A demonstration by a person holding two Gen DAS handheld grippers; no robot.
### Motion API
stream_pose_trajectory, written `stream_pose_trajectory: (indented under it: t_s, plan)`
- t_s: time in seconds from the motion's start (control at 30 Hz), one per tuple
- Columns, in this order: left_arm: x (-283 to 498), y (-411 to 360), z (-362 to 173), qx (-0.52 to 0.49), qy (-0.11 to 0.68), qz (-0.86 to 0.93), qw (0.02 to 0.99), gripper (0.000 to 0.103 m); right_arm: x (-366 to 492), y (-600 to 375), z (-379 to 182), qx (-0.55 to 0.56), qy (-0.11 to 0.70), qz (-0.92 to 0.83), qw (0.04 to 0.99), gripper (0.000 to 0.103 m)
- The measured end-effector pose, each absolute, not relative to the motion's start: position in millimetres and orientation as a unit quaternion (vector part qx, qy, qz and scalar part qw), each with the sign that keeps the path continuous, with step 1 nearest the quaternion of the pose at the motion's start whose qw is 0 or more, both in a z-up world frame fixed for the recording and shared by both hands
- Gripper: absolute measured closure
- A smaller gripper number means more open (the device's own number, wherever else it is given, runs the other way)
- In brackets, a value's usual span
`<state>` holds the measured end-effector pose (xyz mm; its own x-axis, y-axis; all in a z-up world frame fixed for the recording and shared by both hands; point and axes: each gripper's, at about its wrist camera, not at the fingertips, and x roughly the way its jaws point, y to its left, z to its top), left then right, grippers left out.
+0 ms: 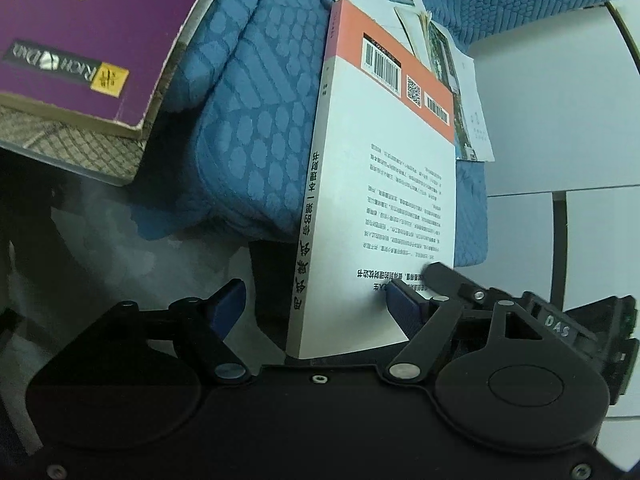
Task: Organize objects
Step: 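Lift the orange-and-white paperback off the seat with both grippers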
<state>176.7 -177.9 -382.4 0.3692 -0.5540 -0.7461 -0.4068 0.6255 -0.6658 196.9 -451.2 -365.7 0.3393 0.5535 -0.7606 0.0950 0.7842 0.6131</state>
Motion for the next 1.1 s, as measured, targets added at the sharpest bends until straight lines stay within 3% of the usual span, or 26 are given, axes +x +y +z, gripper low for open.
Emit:
stream_pose_trajectory:
  t_s: [0.23,0.3,0.4,0.57,0.67,0.87,1.1]
  plan:
    - [178,-178,-398,-0.471,0.555,-0.065,0.683,0.036,207,-440,-380,0.293,0.588,0.189,0.73,0.038]
    - [177,-175,-400,-0.492,0.547,-0.074,0.673,0.048,207,-440,-384,0.302,0.59,0.192,0.724,0.039]
    - [176,-173,-397,-0.497,0.542,-0.075,0.673,0.053,204,-443,-383,0.312,0.582,0.19,0.726,0.044]
    - [174,-170,-382,-0.49,0.532,-0.08,0.686,0.06,195,-454,-376,0.344,0.557,0.192,0.731,0.066]
    - [174,-166,-367,-0.493,0.519,-0.095,0.692,0.064,187,-461,-367,0.367,0.528,0.204,0.739,0.073]
    - [171,-154,-326,-0.506,0.476,-0.129,0.708,0.069,178,-464,-325,0.376,0.463,0.229,0.77,0.076]
    - [166,-140,-290,-0.513,0.443,-0.138,0.722,0.07,186,-454,-284,0.365,0.443,0.232,0.785,0.076]
